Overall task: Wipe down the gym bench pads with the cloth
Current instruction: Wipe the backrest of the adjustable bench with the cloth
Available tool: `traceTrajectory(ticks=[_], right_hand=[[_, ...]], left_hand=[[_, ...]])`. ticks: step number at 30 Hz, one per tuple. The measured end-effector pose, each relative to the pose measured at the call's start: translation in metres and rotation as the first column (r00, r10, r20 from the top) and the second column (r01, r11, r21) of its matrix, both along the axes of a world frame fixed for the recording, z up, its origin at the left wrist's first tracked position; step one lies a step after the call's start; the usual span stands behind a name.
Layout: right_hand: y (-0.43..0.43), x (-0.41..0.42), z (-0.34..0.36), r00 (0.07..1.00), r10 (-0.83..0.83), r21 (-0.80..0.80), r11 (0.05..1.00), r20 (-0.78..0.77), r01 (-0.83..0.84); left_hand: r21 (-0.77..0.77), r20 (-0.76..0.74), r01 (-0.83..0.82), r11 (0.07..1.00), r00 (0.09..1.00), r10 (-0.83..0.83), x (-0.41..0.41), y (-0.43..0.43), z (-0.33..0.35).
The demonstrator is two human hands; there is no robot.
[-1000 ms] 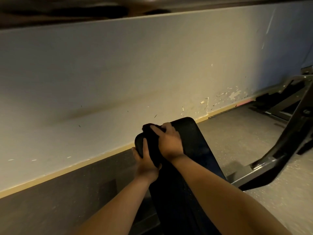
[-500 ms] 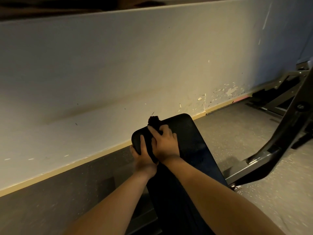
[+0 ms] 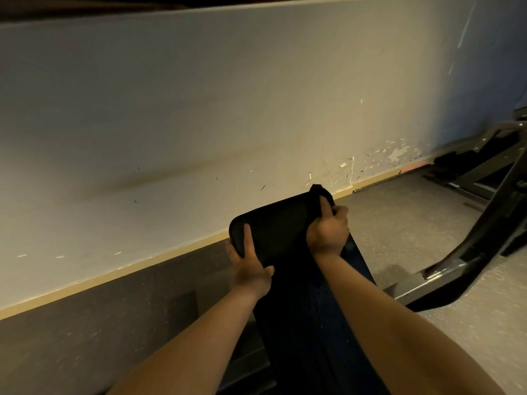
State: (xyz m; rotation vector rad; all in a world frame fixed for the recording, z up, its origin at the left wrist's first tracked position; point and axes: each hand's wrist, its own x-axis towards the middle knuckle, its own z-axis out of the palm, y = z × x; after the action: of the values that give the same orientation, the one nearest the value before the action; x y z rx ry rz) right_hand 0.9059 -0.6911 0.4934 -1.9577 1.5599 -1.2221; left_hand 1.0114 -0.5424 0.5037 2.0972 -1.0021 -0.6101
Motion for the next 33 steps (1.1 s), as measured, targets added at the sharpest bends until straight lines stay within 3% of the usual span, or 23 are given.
traceTrajectory(ticks=[3, 5, 8, 11, 14, 17, 20, 23, 26, 28, 30, 32, 33], right_hand=[[0.028, 0.038, -0.001, 0.971, 0.234, -0.101, 0.966, -0.051, -0.239], [0.052, 0.060, 0.004, 0.903, 0.415, -0.126, 0.895, -0.115, -0.427], [0.061, 0.059, 0.008, 0.839, 0.481, -0.147, 0.838, -0.255, -0.526], [0.039, 0.032, 0.009, 0.853, 0.398, -0.123, 0.880, -0.337, -0.459], [0.012, -0.004, 0.003, 0.915, 0.268, -0.097, 0.946, -0.300, -0.309], [0.001, -0.043, -0.017, 0.975, 0.118, -0.035, 0.991, -0.186, -0.127], [0.006, -0.054, -0.025, 0.998, -0.055, 0.155, 0.987, 0.044, 0.047], [0.006, -0.041, -0.018, 0.976, -0.077, 0.201, 0.979, 0.205, 0.035], [0.013, -0.011, -0.001, 0.956, 0.067, 0.140, 0.984, 0.284, -0.110], [0.026, 0.017, 0.009, 0.953, 0.254, 0.015, 0.966, 0.165, -0.260], [0.043, 0.047, 0.014, 0.889, 0.458, -0.064, 0.888, 0.031, -0.455], [0.054, 0.064, 0.013, 0.820, 0.560, -0.090, 0.816, -0.116, -0.570], [0.055, 0.065, 0.010, 0.808, 0.563, -0.096, 0.807, -0.176, -0.583]], left_hand=[[0.012, 0.070, -0.006, 1.000, 0.998, 0.005, 0.004, -0.002, -0.007], [0.040, 0.152, -0.019, 0.999, 0.988, 0.012, 0.006, -0.001, -0.009], [0.038, 0.152, -0.008, 0.999, 0.988, 0.002, 0.007, 0.000, -0.009], [-0.025, 0.003, 0.034, 0.999, 0.999, -0.034, 0.006, 0.000, -0.005], [-0.013, -0.041, 0.040, 0.999, 0.998, -0.041, 0.005, 0.003, 0.001], [0.017, -0.025, 0.031, 0.999, 0.999, -0.031, 0.001, 0.005, 0.006], [0.049, -0.018, 0.022, 0.999, 1.000, -0.021, 0.000, 0.005, 0.008], [0.055, -0.056, 0.042, 0.998, 0.998, -0.039, -0.001, 0.006, 0.012], [0.029, -0.073, 0.042, 0.999, 0.997, -0.040, 0.001, 0.006, 0.007], [-0.006, -0.107, -0.010, 1.000, 0.994, 0.009, 0.002, 0.003, 0.002], [-0.064, -0.189, -0.128, 0.990, 0.975, 0.113, 0.003, 0.002, 0.001], [-0.148, -0.359, -0.154, 0.977, 0.929, 0.092, -0.001, 0.002, 0.009], [-0.182, -0.343, -0.183, 0.966, 0.933, 0.112, 0.000, 0.000, 0.008]])
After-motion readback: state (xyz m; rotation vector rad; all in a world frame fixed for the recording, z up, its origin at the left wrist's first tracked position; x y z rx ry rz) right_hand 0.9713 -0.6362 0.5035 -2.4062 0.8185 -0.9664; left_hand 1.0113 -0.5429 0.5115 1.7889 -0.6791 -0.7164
